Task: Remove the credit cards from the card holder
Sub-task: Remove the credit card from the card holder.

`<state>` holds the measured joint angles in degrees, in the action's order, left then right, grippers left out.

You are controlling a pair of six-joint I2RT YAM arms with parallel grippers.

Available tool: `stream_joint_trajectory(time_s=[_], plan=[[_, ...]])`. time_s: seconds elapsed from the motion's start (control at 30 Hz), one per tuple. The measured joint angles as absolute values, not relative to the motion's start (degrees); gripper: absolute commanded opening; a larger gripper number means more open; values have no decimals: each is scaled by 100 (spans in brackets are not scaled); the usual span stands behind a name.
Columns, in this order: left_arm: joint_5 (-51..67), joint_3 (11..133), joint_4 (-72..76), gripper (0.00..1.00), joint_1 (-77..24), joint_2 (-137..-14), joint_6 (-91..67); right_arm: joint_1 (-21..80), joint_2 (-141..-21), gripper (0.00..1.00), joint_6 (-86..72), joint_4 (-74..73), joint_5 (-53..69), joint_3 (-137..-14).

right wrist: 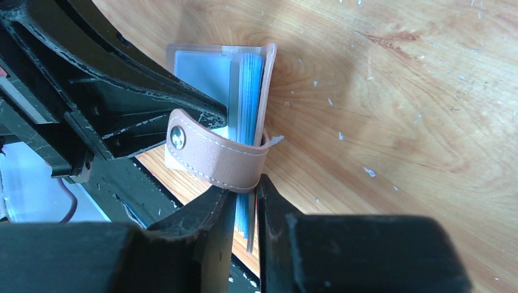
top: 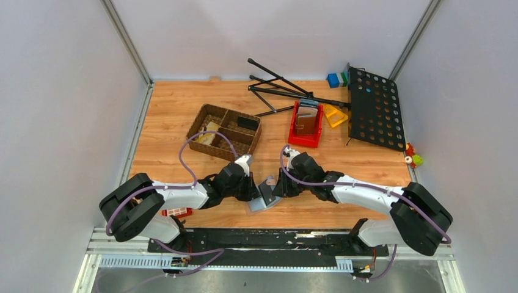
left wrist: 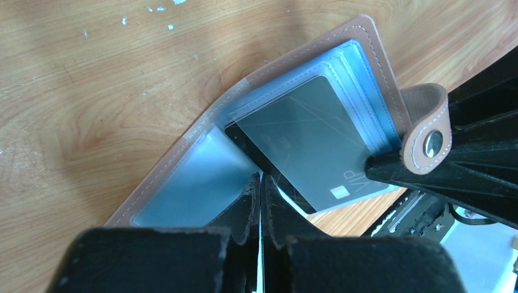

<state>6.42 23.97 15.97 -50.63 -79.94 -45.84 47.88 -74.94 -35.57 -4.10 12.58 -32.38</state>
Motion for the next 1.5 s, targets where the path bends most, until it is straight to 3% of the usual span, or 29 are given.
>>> stream_joint_trajectory(time_s=[0.1, 0.23, 0.47, 0.6, 0.9, 1.03, 1.1, 1.27, 1.3, 1.5], plan=[[631, 2405, 1581, 0, -5065, -7994, -4582, 4788, -7494, 33, -3533, -414, 1275, -3253], [631, 2410, 1566, 0, -5068, -7994, -4571, 4788, -7489, 34, -3518, -471, 1321, -3275], [587, 2412, 1568, 0, -5100, -7994, -4569, 4788, -7570, 18, -3535, -355, 1599, -3339], [574, 2412, 1564, 0, -5103, -7990, -4569, 4786, -7824, 0, -3568, -213, 1763, -3426], [246, 1824, 1420, 2, -5133, -6694, -4633, 4713, -7542, 0, -3577, -499, 1747, -3511], [248, 1645, 1483, 14, -5135, -5590, -4755, 4626, -6914, 0, -3645, -534, 1745, -3483], [246, 1511, 1643, 33, -5135, -5013, -4875, 4604, -6547, 0, -3743, -395, 1756, -3374], [62, 1203, 1833, 95, -5133, -3562, -5236, 4602, -5732, 0, -3927, -178, 1737, -3096], [-12, 1166, 1835, 99, -5120, -3291, -5310, 4602, -5572, 0, -3942, -178, 1699, -3079], [-419, 779, 1765, 100, -4971, -1717, -5417, 4602, -4834, 0, -3927, -375, 1181, -3079]])
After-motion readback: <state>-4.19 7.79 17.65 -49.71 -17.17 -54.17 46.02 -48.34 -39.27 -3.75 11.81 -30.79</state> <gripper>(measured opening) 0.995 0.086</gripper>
